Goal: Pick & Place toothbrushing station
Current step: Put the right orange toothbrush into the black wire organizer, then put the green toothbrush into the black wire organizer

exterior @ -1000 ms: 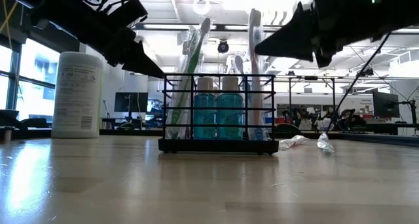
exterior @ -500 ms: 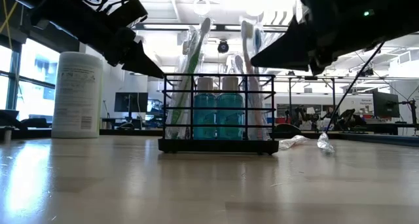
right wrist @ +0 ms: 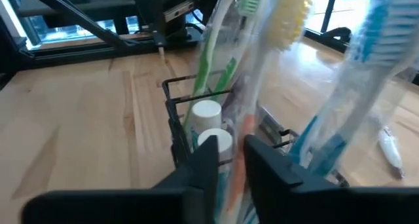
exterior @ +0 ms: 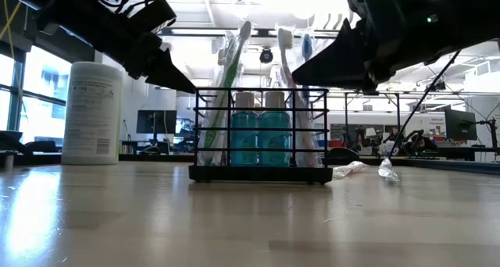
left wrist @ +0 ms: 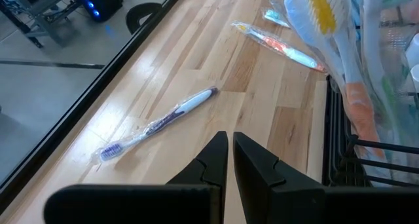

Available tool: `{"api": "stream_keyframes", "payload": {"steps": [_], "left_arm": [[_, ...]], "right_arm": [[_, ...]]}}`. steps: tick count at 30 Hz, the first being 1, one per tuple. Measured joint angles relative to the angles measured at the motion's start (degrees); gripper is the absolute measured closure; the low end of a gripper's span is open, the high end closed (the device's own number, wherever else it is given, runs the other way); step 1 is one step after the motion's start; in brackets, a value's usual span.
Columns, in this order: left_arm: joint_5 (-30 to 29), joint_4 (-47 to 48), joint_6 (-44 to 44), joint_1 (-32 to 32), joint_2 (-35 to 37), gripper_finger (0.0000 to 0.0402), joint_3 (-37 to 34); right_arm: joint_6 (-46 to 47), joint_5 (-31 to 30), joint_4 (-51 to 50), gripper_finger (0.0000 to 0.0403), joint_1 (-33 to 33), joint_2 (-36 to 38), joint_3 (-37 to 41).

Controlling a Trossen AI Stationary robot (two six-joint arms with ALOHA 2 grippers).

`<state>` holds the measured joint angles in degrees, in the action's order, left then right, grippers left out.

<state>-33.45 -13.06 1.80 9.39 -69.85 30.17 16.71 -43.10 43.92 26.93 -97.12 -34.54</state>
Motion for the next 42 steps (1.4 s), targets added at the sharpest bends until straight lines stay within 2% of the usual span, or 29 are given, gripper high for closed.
{"api": "stream_keyframes", "payload": {"steps": [7, 11, 14, 18, 21, 23, 29, 36, 39, 42], "left_arm": [[0.02, 0.39, 0.02, 0.00, 0.00, 0.0380, 0.00], [0.02, 1.28, 0.36, 0.00, 0.00, 0.0380, 0.00], [0.02, 1.29, 0.46, 0.00, -0.02, 0.0380, 0.00], [0.02, 1.31, 0.46, 0.00, -0.02, 0.0380, 0.00], [0.02, 1.29, 0.51, 0.00, -0.01, 0.0380, 0.00], [0.02, 1.31, 1.31, 0.00, 0.01, 0.0380, 0.00], [1.15, 2.96, 4.66, 0.00, 0.00, 0.0380, 0.00], [1.50, 5.38, 7.93, 0.02, -0.02, 0.0380, 0.00], [1.50, 5.57, 7.93, 0.02, -0.02, 0.0380, 0.00], [1.50, 5.57, 7.66, 0.02, -0.02, 0.0380, 0.00]], "right_arm": [[-2.85, -2.27, -0.31, 0.0244, 0.55, 1.53, 0.00], [-7.55, -5.35, -2.88, 0.0213, 2.54, 4.53, 0.00], [-10.41, -8.24, -7.16, 0.0205, 4.85, 8.55, -0.04], [-9.76, -11.08, -18.32, 0.0204, 8.37, 15.57, 0.00], [-3.47, -12.02, -28.71, 0.0210, 10.51, 21.49, -0.02], [4.10, -12.01, -35.60, 0.0217, 11.09, 25.50, -0.02], [31.71, -2.99, -56.03, 0.0230, 8.24, 34.62, -0.02], [56.46, 14.43, -72.01, 0.0205, -0.84, 36.33, 0.00], [61.19, 22.15, -74.09, 0.0190, -5.56, 36.19, 0.00], [61.61, 25.68, -74.24, 0.0179, -9.87, 35.15, 0.00]]}}
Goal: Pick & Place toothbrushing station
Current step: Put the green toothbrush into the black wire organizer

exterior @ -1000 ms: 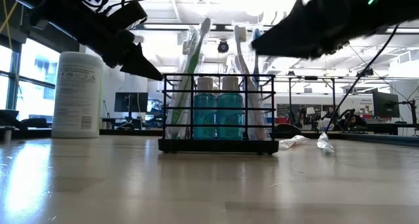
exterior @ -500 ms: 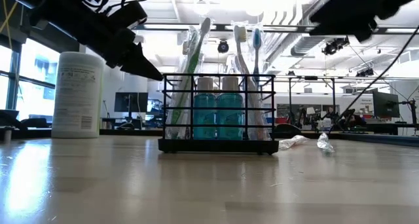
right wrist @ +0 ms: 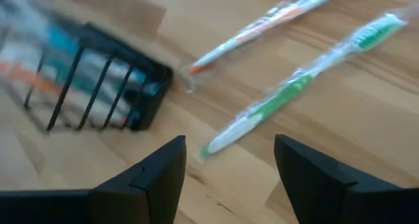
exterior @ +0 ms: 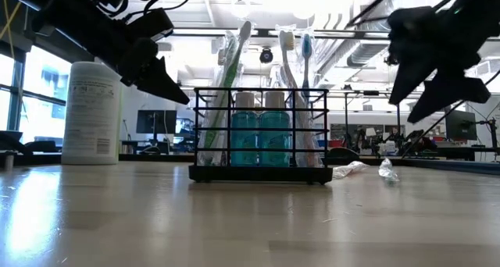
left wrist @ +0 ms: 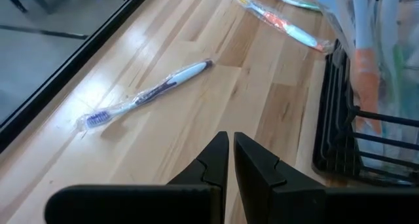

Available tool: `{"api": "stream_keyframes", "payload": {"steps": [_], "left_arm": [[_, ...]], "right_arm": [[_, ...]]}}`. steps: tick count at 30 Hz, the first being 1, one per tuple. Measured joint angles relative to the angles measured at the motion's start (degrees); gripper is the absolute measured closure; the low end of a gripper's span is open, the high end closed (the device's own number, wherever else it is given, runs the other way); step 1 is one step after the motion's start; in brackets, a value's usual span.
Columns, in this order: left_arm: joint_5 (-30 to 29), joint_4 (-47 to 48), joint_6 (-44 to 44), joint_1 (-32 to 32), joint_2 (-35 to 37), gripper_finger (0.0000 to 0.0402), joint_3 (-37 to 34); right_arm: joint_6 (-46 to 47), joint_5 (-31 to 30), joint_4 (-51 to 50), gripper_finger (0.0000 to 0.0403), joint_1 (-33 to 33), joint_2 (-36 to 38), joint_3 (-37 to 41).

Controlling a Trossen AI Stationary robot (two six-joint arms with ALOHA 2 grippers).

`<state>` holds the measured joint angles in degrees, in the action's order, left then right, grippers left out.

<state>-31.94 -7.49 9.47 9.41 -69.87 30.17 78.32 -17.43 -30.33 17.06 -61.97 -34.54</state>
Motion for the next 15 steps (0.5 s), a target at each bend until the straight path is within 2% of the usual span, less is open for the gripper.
{"api": "stream_keyframes", "payload": {"steps": [8, 15], "left_arm": [[0.00, -0.02, -1.90, 0.00, 0.01, 0.0380, 0.00], [-0.01, -0.04, -3.65, -0.02, 0.00, 0.0380, 0.00]], "right_arm": [[3.06, 8.54, -1.09, 0.0176, -11.81, -2.80, 0.00], [2.06, 15.43, -0.87, 0.0176, -19.55, -8.87, 0.00]]}}
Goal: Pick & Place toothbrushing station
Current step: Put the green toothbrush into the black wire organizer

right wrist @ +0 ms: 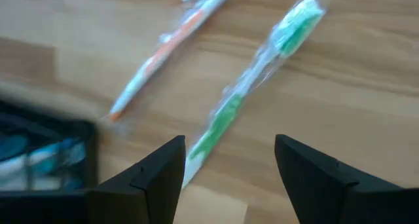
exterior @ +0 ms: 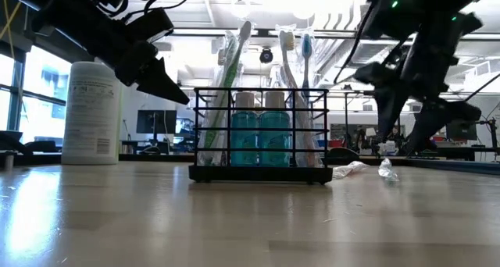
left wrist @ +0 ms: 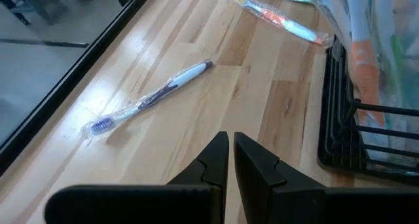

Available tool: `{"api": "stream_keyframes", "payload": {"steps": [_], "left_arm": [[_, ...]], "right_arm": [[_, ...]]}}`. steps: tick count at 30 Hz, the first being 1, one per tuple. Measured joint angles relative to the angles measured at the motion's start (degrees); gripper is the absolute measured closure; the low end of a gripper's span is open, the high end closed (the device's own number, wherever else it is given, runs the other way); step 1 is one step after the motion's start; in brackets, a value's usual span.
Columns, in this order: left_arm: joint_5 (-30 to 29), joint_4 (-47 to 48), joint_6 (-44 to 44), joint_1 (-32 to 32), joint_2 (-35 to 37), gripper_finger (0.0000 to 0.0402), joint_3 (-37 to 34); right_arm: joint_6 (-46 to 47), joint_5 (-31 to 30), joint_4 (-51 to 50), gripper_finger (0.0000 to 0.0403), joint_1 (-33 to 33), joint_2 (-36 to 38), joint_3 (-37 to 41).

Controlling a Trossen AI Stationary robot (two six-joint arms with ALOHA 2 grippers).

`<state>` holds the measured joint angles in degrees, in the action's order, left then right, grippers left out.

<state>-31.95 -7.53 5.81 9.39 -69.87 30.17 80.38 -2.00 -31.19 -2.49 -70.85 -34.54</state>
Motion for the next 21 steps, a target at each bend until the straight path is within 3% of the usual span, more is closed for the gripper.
{"api": "stream_keyframes", "payload": {"steps": [9, 21], "left_arm": [[-0.50, -1.07, -1.67, 0.00, 0.00, 0.0380, 0.00], [-0.56, -1.36, -1.67, 0.00, 0.00, 0.0380, 0.00]], "right_arm": [[-2.91, 6.76, 5.19, 0.0176, -6.42, -8.07, 0.00], [-12.81, 9.65, 4.02, 0.0186, -10.67, -14.76, -0.61]]}}
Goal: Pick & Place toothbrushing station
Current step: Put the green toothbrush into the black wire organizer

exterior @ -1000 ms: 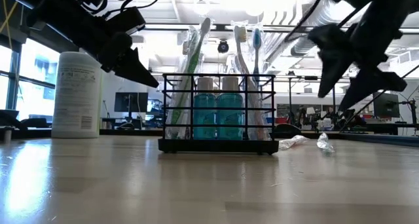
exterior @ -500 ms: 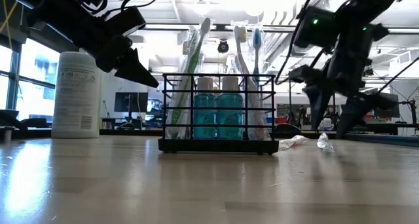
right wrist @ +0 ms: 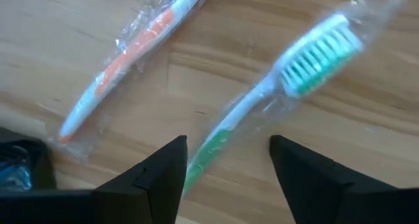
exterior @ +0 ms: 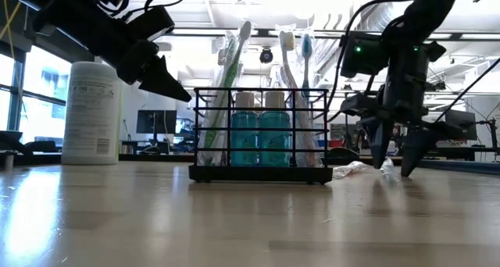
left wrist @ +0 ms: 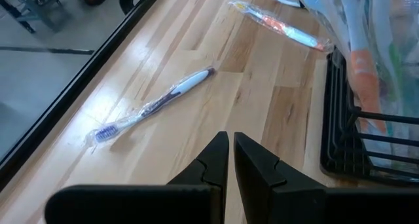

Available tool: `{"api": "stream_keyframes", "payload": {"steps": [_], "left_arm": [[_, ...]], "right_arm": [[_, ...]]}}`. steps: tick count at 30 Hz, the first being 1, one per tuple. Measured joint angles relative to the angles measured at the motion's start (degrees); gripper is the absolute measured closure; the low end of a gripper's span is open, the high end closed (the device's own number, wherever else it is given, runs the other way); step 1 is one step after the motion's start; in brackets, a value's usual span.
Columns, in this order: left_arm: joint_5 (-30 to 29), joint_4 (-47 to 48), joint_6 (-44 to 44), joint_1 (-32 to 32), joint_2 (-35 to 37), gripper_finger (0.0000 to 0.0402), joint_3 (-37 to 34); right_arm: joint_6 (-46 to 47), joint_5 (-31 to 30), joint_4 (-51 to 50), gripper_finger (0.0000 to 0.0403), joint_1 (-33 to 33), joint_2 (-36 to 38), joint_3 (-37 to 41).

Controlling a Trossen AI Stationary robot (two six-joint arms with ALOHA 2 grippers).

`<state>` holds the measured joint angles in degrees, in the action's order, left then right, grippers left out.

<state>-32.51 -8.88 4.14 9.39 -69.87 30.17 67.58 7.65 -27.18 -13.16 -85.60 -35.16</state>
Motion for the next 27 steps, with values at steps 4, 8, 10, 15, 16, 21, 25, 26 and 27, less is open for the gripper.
{"api": "stream_keyframes", "payload": {"steps": [4, 8, 10, 15, 16, 21, 25, 26, 27], "left_arm": [[0.00, 0.02, 0.01, 0.00, 0.00, 0.0380, 0.00], [0.00, 0.04, 0.13, 0.00, 0.00, 0.0380, 0.00], [0.00, 0.04, 0.15, 0.00, 0.00, 0.0380, 0.00], [0.00, 0.14, 0.17, 0.00, 0.00, 0.0380, 0.00], [0.00, 0.33, 0.17, 0.00, 0.00, 0.0380, 0.00], [0.00, 1.11, 0.17, 0.00, 0.00, 0.0380, 0.00], [-0.02, 1.24, 0.19, 0.00, 0.00, 0.0380, 0.00], [-0.02, 1.35, 0.21, 0.00, 0.00, 0.0380, 0.00], [-0.02, 1.38, 0.38, 0.00, 0.00, 0.0380, 0.00]], "right_arm": [[-3.49, -0.19, -0.58, 0.0229, -0.03, 0.02, 0.13], [-7.94, -1.29, -2.13, 0.0304, 0.33, 0.02, 0.22], [-10.29, -1.98, -3.08, 0.0350, 0.42, 0.02, 0.22], [-14.46, -5.94, -3.53, 0.0384, 2.71, 0.09, 0.10], [-14.96, -7.34, -3.85, 0.0384, 3.69, 0.10, -0.10], [-15.26, -19.23, -6.59, 0.0393, 9.27, 1.93, -1.97], [-12.40, -23.91, -11.60, 0.0403, 13.71, 6.17, -3.80], [-11.30, -25.07, -12.84, 0.0403, 14.90, 7.51, -4.19], [-10.23, -26.39, -14.25, 0.0403, 16.10, 8.49, -4.71]]}}
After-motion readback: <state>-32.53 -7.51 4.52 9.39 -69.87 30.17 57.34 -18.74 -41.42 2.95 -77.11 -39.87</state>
